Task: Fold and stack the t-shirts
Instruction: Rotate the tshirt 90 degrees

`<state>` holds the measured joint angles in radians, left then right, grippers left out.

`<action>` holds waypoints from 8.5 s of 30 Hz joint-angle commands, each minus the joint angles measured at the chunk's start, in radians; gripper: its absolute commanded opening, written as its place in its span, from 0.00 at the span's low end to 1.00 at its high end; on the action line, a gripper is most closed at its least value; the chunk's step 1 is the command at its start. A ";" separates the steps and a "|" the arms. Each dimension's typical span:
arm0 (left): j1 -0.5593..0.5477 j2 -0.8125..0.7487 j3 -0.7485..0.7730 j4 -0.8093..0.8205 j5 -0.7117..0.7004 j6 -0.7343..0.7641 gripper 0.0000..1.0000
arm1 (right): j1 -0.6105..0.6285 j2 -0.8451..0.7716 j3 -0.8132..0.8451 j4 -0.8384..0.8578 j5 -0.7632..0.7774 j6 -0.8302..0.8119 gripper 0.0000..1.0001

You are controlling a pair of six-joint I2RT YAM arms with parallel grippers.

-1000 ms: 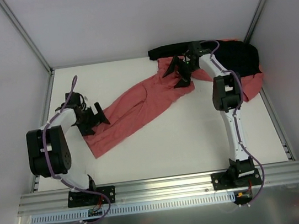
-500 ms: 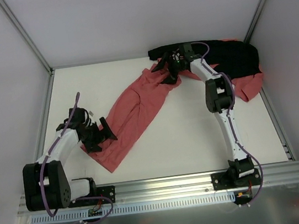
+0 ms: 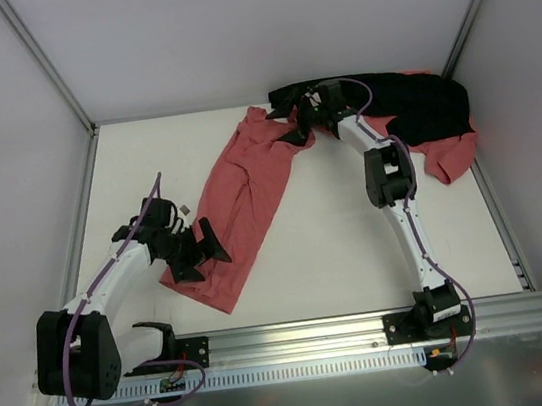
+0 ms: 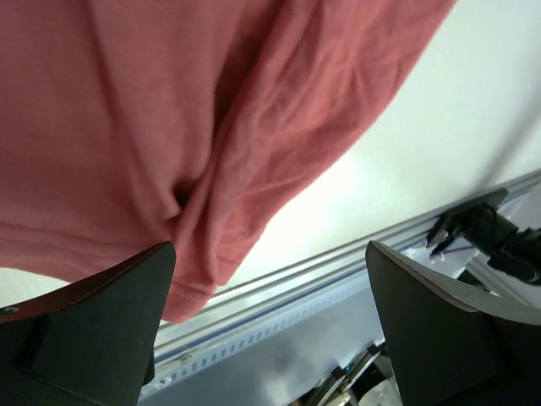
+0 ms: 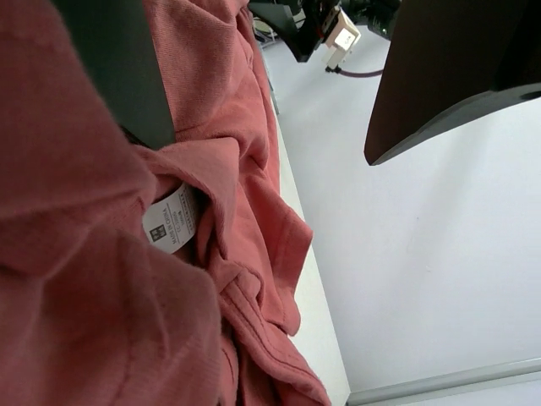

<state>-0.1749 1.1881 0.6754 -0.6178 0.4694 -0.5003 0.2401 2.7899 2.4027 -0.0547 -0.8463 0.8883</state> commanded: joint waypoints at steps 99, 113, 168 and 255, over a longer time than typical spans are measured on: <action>-0.641 1.002 0.984 -0.218 -0.141 -0.021 0.99 | 0.044 -1.270 -0.859 -0.774 0.148 -0.761 1.00; -0.729 0.888 0.825 -0.183 -0.068 -0.107 0.99 | -0.001 -1.331 -0.881 -0.774 0.154 -0.758 1.00; -0.563 -0.056 0.687 -0.211 -0.471 -0.040 0.99 | 0.008 -0.287 -0.132 -0.176 0.072 -0.224 0.99; -0.453 -0.033 0.523 0.084 -0.355 0.019 0.99 | -0.064 -0.761 -0.341 -0.001 0.193 -0.483 0.99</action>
<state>-0.6605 1.2129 1.2495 -0.6594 0.0593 -0.4980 0.1650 2.2181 2.1002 0.0814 -0.6018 0.5289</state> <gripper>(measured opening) 0.988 0.993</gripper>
